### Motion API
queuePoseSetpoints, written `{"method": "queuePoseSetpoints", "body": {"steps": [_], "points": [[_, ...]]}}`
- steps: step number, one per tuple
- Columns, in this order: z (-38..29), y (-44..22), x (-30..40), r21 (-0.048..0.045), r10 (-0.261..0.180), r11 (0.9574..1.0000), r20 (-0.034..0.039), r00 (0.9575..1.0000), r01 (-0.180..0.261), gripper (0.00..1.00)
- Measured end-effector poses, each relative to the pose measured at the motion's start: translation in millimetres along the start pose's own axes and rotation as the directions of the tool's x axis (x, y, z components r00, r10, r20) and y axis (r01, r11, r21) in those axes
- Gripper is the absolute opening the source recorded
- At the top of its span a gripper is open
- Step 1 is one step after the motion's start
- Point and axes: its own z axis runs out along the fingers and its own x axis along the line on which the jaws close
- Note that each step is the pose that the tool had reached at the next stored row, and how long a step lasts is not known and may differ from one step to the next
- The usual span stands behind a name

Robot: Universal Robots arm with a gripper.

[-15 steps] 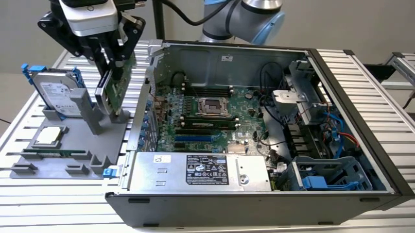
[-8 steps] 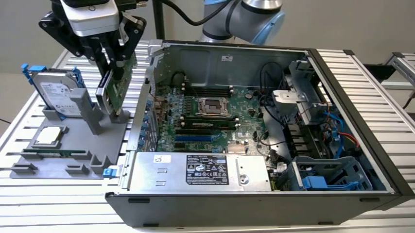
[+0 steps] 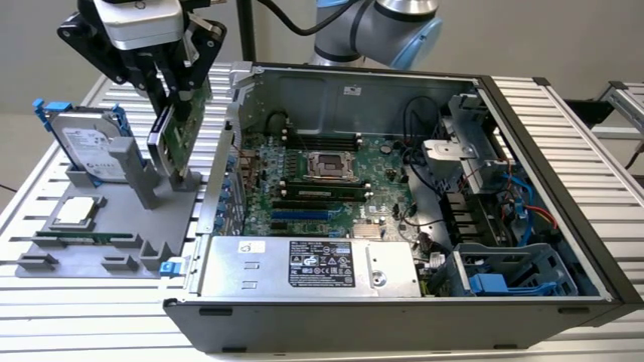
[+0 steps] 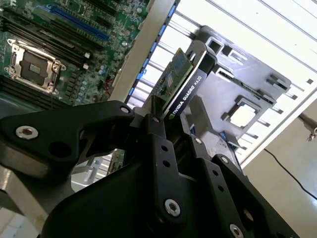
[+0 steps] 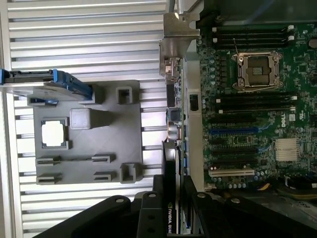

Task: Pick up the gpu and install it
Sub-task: 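Pick up the gpu and move the gpu toward the slot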

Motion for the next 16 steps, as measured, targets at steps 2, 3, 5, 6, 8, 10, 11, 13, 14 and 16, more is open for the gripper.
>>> {"method": "queuePoseSetpoints", "body": {"steps": [2, 3, 5, 6, 8, 10, 11, 13, 14, 16], "points": [[0.0, 0.0, 0.0, -0.0002, 0.0, 1.0, 0.0001, 1.0, 0.0, 0.0], [-0.1, 0.0, 0.0, -0.0001, 0.0, 1.0, 0.0001, 1.0, 0.0, 0.0], [-0.3, 0.0, 0.0, 0.0, 0.0, 1.0, 0.0, 1.0, 0.0, 0.0], [-0.3, 0.0, -0.2, 0.0001, 0.0, 1.0, -0.0001, 1.0, 0.0, 0.0], [-0.4, 0.2, -1.7, 0.0002, 0.0, 1.0, -0.0002, 1.0, 0.0, 0.0], [-0.3, 0.2, -3.3, 0.0, 0.0, 1.0, -0.0001, 1.0, 0.0, 0.0], [-0.2, 0.3, -4.0, 0.0001, 0.0, 1.0, -0.0001, 1.0, 0.0, 0.0], [-0.2, 0.4, -5.5, 0.0, 0.0, 1.0, -0.0001, 1.0, 0.0, 0.0], [-0.2, 0.5, -6.4, 0.0001, 0.0, 1.0, -0.0001, 1.0, 0.0, 0.0], [-0.1, 0.6, -8.4, 0.0001, 0.0, 1.0, -0.0001, 1.0, 0.0, 0.0]]}}
